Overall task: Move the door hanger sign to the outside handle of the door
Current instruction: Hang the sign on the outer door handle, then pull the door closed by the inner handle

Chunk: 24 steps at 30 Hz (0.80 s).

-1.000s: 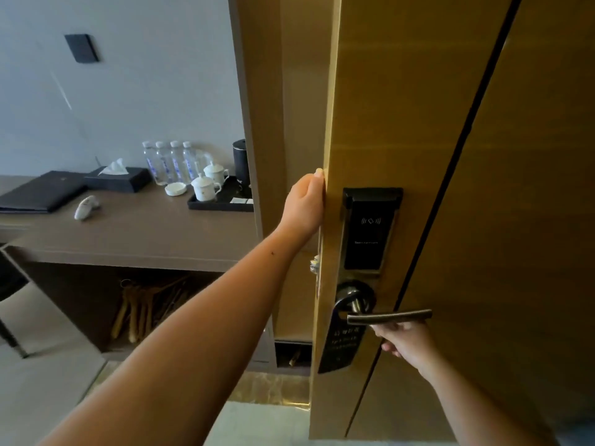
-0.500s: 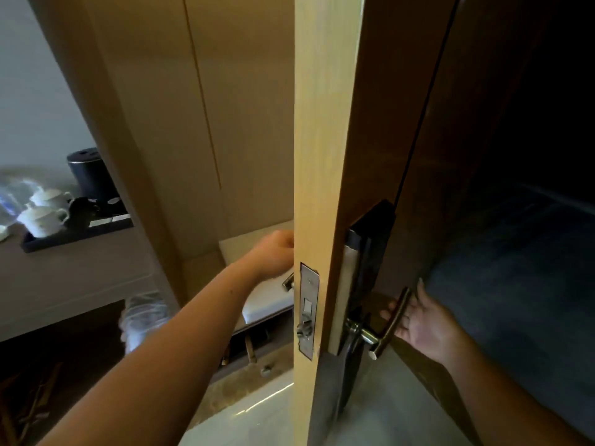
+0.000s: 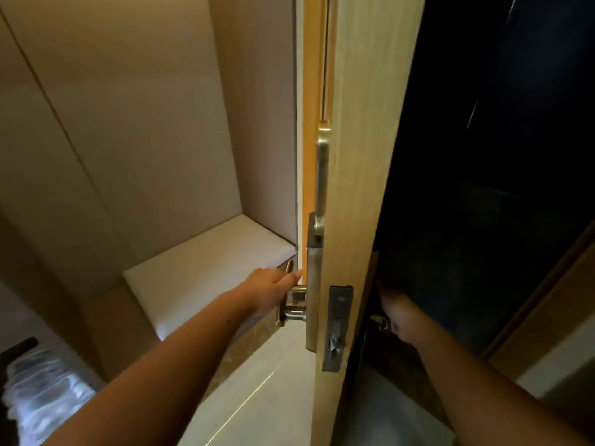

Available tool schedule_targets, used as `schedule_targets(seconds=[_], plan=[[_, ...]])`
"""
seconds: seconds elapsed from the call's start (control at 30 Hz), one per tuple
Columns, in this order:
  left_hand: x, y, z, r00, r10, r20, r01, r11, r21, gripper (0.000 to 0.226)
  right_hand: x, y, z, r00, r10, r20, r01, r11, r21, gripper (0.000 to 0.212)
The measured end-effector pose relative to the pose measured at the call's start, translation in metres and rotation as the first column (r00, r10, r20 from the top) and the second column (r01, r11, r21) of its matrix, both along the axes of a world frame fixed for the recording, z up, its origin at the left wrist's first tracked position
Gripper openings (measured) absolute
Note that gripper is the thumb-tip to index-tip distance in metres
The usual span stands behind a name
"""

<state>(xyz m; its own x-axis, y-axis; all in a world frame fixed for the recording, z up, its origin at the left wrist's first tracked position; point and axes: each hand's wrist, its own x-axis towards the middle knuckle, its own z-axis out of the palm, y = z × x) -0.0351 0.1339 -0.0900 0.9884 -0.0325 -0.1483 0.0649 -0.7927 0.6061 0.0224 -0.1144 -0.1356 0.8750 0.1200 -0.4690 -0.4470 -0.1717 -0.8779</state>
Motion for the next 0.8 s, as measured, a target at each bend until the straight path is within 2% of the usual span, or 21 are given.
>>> schedule_targets(seconds=[0.07, 0.17, 0.23, 0.33, 0.47, 0.53, 0.67, 0.8], plan=[[0.009, -0.028, -0.007, 0.995, -0.073, 0.066, 0.065, 0.991, 0.119, 0.051, 0.003, -0.032, 0.001, 0.998, -0.06, 0.001, 0.06, 0.998, -0.009, 0.029], [0.019, -0.069, -0.015, 0.953, -0.277, 0.119, 0.224, 0.914, 0.338, 0.035, 0.006, -0.08, 0.003, 0.993, -0.119, -0.015, 0.119, 0.992, -0.036, 0.023], [0.026, -0.096, -0.021, 0.917, -0.375, 0.137, 0.29, 0.861, 0.418, 0.032, 0.003, -0.11, 0.004, 0.988, -0.151, -0.024, 0.149, 0.987, -0.052, 0.022], [0.045, -0.134, -0.022, 0.859, -0.487, 0.159, 0.356, 0.79, 0.499, 0.043, -0.003, -0.151, 0.011, 0.967, -0.256, -0.003, 0.256, 0.966, -0.038, 0.023], [0.081, -0.188, -0.02, 0.77, -0.629, 0.107, 0.431, 0.637, 0.639, 0.055, -0.009, -0.207, 0.016, 0.922, -0.386, 0.005, 0.386, 0.922, -0.021, 0.025], [0.1, -0.212, -0.019, 0.709, -0.701, 0.083, 0.491, 0.574, 0.655, 0.057, -0.011, -0.23, 0.017, 0.909, -0.418, 0.0, 0.418, 0.908, -0.011, 0.03], [0.15, -0.265, -0.019, 0.553, -0.833, 0.014, 0.69, 0.467, 0.553, 0.069, -0.002, -0.27, 0.02, 0.862, -0.507, 0.012, 0.507, 0.862, -0.016, 0.029], [0.198, -0.313, -0.021, 0.404, -0.915, 0.02, 0.724, 0.333, 0.604, 0.063, 0.018, -0.296, 0.024, 0.805, -0.586, 0.093, 0.592, 0.804, -0.058, 0.024]])
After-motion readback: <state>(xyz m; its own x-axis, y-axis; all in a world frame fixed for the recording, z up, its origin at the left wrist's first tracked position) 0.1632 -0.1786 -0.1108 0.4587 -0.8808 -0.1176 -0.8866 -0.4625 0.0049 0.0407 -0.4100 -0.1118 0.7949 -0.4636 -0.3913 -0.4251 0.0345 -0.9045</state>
